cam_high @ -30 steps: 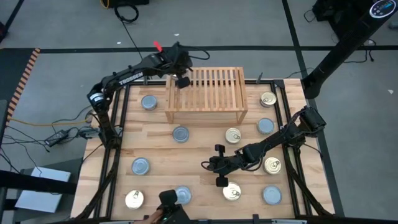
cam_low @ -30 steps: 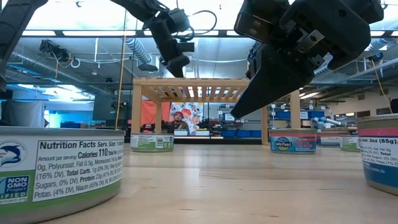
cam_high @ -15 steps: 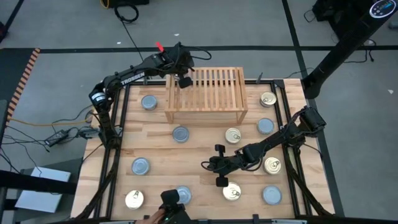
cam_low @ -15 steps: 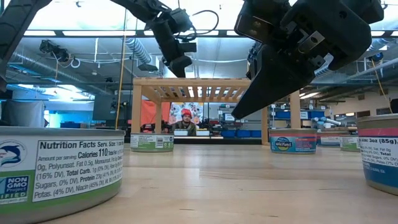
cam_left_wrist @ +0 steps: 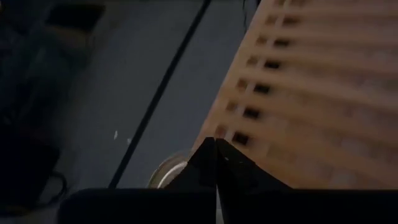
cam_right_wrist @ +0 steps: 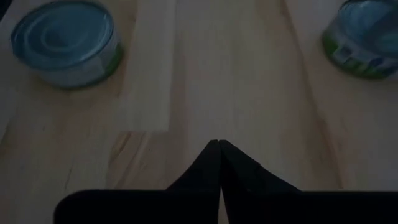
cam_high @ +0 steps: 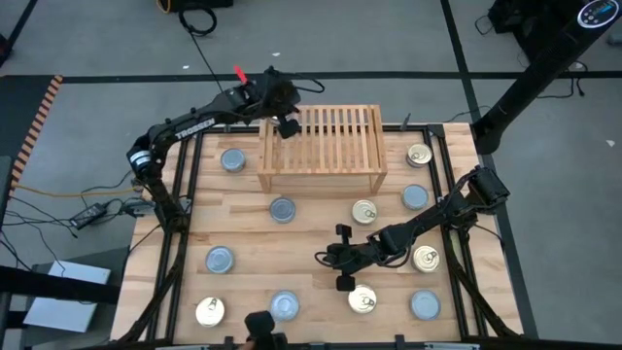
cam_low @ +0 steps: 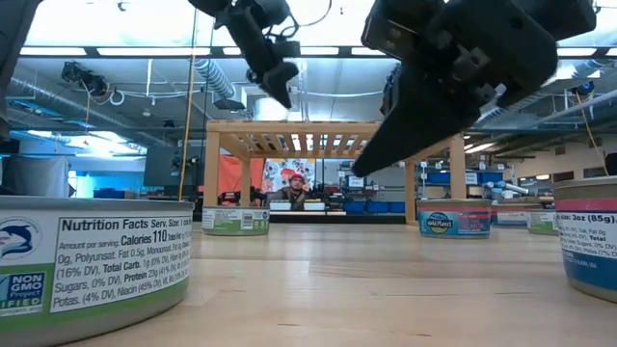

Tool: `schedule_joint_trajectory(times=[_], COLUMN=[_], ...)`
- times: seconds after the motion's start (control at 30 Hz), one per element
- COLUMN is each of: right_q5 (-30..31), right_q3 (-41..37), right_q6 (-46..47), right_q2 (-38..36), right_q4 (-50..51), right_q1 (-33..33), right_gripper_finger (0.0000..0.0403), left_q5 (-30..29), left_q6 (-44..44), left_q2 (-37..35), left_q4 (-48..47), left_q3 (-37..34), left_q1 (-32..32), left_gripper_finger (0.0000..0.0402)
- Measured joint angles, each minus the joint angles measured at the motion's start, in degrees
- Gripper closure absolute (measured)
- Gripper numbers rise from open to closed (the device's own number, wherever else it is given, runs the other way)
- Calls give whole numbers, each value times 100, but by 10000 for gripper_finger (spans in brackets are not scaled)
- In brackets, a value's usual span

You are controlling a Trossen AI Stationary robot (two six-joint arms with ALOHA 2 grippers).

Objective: Stack canned seafood by type on shelf
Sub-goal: Put the green tuna can on the shelf

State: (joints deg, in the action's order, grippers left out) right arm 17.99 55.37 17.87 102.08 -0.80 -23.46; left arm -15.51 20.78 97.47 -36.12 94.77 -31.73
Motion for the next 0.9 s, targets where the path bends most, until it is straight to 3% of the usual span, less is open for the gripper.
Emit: schedule_joint_trajectory(times=[0.17,0.53,0.73,0.9], right_q5=[502,593,592,589], right_q3=[0,0,0,0], right_q6=[-5,298,300,299], right_q2=[0,0,0,0], right_q4=[-258,-246,-430,-520], right_q1=[-9,-20,-20,-22], right_gripper_finger=[396,392,380,377], left_q5=[14,15,13,14], left_q6=[-23,-22,-68,-259], left_q2=[-669,-2234,-2539,-2501], left_q4=[1204,4617,5188,5282], left_q3=[-977,-4149,-4867,-4934], left_q1=[413,1562,2077,2351], left_gripper_finger=[401,401,400,400])
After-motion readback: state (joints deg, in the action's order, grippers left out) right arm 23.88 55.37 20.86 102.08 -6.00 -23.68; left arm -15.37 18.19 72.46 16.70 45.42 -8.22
